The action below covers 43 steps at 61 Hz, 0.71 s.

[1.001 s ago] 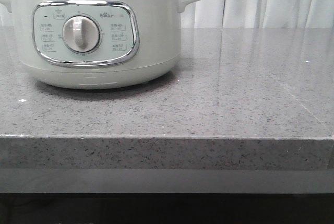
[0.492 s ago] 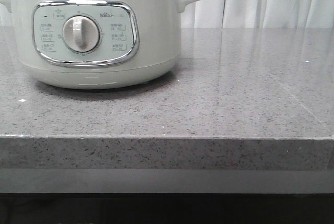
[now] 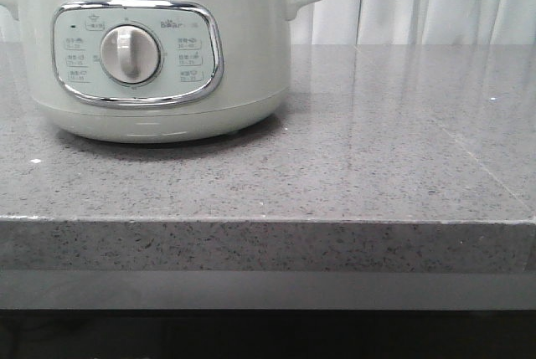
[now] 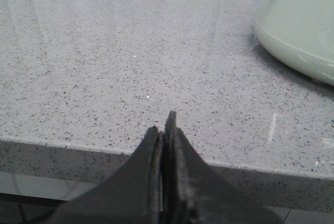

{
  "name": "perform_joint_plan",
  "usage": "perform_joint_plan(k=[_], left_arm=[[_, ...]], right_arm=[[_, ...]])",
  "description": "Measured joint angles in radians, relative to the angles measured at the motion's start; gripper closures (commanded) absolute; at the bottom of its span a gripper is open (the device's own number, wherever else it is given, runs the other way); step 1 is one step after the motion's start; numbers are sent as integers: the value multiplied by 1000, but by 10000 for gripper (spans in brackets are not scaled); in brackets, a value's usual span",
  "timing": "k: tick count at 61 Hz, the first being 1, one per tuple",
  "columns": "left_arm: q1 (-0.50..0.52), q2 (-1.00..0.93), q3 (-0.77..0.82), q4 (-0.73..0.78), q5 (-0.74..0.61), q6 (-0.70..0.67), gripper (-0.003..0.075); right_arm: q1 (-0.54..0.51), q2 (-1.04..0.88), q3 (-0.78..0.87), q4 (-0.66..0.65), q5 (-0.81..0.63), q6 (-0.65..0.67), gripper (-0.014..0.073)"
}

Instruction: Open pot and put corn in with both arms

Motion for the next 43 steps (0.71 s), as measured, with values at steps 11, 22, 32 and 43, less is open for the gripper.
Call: perform_joint_plan(k=[11,22,32,43], left_arm=[[0,0,0,0,0,0,738],[0,0,0,0,2,0,738],[0,0,0,0,2,0,738],[0,0,0,0,2,0,738]], right_arm=[[-2,-4,26,-9,-43,0,661],[-60,-82,182,-28,-139,0,661],[-107,-200,334,-34,-136,0,661],[-109,-240,397,-34,-124,0,661]])
